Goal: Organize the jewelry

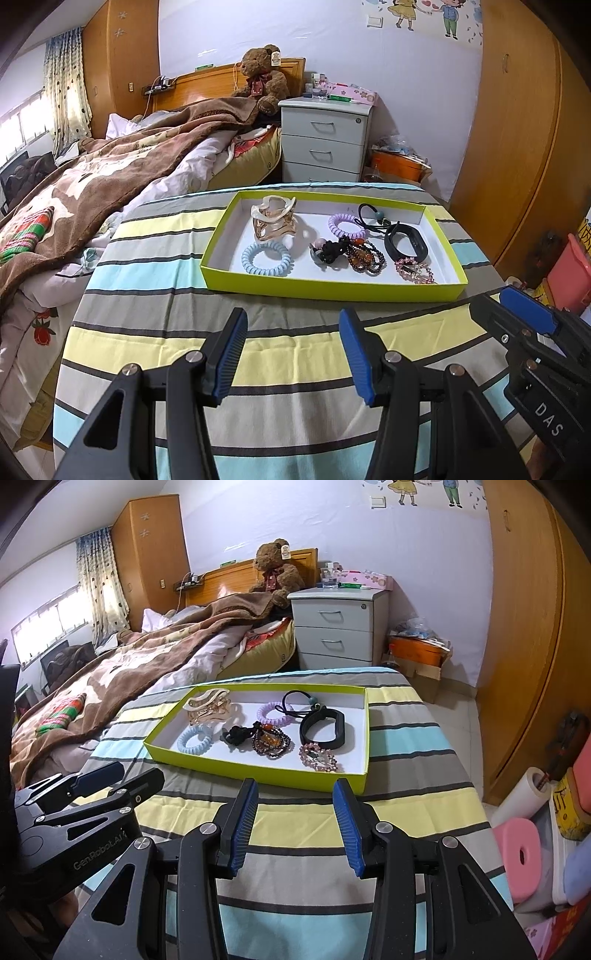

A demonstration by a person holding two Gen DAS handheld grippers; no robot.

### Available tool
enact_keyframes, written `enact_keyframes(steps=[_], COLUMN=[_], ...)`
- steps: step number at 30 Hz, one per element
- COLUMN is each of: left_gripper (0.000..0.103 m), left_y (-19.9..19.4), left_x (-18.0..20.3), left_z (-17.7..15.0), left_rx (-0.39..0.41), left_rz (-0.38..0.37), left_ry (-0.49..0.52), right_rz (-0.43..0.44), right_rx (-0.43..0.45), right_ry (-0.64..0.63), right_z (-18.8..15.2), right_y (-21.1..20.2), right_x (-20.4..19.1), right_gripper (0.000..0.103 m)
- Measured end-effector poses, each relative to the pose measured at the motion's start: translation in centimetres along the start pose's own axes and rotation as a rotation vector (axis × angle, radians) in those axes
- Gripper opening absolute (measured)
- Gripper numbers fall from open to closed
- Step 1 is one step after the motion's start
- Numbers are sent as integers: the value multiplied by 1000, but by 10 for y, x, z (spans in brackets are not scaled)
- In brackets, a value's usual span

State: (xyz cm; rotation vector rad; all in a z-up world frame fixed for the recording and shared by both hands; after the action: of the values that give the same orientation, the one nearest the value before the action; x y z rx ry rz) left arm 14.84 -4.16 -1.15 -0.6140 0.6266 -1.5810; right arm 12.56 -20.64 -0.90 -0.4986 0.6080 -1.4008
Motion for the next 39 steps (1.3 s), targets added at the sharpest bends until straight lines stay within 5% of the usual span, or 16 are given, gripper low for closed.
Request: enact_keyframes(steps=[39], left_gripper=[54], left_y=[-1], left_x=[-5], left_z=[-2], left_rx=[-14], left_rz=[7], left_ry=[-14], right_rz=[-2], right_rx=[0], right_ry=[-2], right_z=[1], right_y=[0], right_x=[-3], right_gripper=[43])
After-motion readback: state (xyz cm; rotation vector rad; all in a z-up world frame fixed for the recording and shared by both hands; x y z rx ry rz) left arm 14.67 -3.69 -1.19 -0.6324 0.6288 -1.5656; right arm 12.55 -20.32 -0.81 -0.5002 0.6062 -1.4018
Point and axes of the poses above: each gripper's, at about its wrist camera, not at the fingertips, and y roughly the way its jaws point, x to its right, z to its top, the point moved 4 cm from there along y, roughly the way its jaws point, and after that the axes turned 1 degree about -y, right-handed, at the moved point
